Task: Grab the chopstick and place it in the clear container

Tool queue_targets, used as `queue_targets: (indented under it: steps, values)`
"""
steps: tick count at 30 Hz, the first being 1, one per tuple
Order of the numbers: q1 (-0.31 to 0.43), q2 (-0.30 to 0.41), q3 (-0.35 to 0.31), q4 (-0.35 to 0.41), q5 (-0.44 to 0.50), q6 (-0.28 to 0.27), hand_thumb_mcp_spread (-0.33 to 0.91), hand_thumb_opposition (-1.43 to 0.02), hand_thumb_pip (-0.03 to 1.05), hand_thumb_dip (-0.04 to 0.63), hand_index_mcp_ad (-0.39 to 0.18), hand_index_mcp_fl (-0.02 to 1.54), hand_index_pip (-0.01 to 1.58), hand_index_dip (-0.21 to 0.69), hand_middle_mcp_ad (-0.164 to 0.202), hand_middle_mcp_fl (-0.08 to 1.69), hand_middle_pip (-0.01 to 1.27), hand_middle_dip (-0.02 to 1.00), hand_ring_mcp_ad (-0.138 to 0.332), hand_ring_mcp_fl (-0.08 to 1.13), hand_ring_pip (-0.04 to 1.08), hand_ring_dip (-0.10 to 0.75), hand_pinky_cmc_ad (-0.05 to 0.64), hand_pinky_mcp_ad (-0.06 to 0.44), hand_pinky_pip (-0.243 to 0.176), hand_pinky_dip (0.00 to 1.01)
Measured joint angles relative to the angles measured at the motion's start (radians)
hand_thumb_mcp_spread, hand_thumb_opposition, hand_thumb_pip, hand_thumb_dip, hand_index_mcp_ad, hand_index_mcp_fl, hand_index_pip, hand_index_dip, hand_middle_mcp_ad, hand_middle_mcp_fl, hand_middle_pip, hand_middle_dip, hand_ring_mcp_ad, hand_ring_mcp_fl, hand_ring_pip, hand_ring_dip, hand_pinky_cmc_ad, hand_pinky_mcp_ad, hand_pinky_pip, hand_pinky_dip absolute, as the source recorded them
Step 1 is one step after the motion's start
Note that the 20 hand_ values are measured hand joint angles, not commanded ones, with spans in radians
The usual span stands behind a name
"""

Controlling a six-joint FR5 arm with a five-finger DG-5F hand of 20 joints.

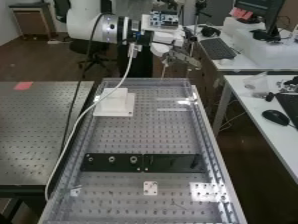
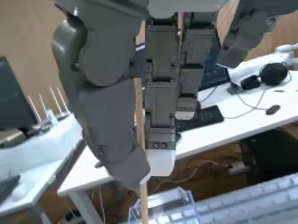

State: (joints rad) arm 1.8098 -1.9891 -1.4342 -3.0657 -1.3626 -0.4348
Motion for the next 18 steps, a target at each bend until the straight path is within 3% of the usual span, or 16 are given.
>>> queue_targets:
  steps: [9,18]
  values:
    - [0.022,-0.074,0.107,-0.157,0.022,-0.027,0.75,-1.08,0.41,0.281,-0.18,1.42,0.18,0.396,0.012,1.44,0.18,0.58,0.037,0.61,0.11,0.422,0.295,0.239,-0.026,0.16]
    - [0.028,-0.176,0.279,-0.372,0.021,-0.054,0.75,-1.08,0.41,0.281,-0.18,1.43,0.15,0.417,0.012,1.45,0.19,0.57,0.038,0.61,0.12,0.424,0.295,0.237,-0.026,0.16]
